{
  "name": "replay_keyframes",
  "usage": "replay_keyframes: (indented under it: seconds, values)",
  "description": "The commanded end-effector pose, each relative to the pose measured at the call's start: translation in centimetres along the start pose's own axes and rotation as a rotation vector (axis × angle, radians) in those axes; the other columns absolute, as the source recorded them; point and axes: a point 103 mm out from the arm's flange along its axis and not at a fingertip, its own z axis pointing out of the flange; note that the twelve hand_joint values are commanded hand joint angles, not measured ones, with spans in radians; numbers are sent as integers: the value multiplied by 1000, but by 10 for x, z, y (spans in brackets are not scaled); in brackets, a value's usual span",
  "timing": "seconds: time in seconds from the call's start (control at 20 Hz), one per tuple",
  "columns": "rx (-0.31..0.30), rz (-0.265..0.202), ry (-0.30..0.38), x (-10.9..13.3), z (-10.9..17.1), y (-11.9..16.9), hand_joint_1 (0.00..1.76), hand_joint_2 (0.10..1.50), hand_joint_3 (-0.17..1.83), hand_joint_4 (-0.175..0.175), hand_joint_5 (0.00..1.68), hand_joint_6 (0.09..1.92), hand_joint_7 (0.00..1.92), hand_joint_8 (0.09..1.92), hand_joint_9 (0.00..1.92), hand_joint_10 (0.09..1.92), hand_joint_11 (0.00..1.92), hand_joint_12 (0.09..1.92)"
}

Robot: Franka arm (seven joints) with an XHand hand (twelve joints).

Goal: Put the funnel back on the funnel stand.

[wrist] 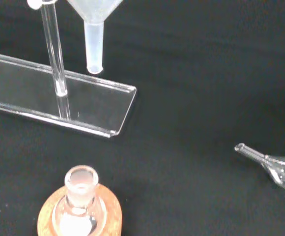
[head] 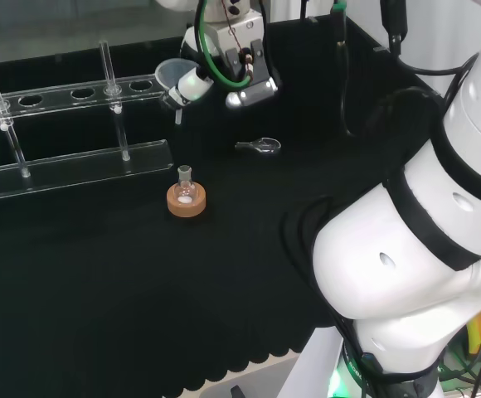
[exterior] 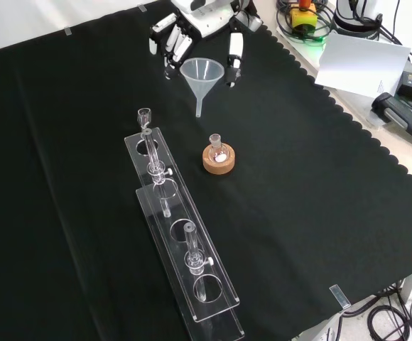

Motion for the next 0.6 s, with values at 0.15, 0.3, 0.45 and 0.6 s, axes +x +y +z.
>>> replay_keyframes:
  seconds: [0.15,0.3,0.45,0.6]
  values:
    - [-9,-42,-65,0,-31,28,640,771,82,33,832,132,1058,324,789,404,0,1168]
    - [-9,-52,-93,-2,-38,39,644,764,99,34,826,154,1072,296,806,369,0,1172]
    - [-8,-69,-127,-2,-43,53,647,763,104,35,826,160,1076,290,812,362,0,1173]
    - [0,-89,-165,1,-46,68,649,763,106,36,827,163,1078,288,814,359,0,1173]
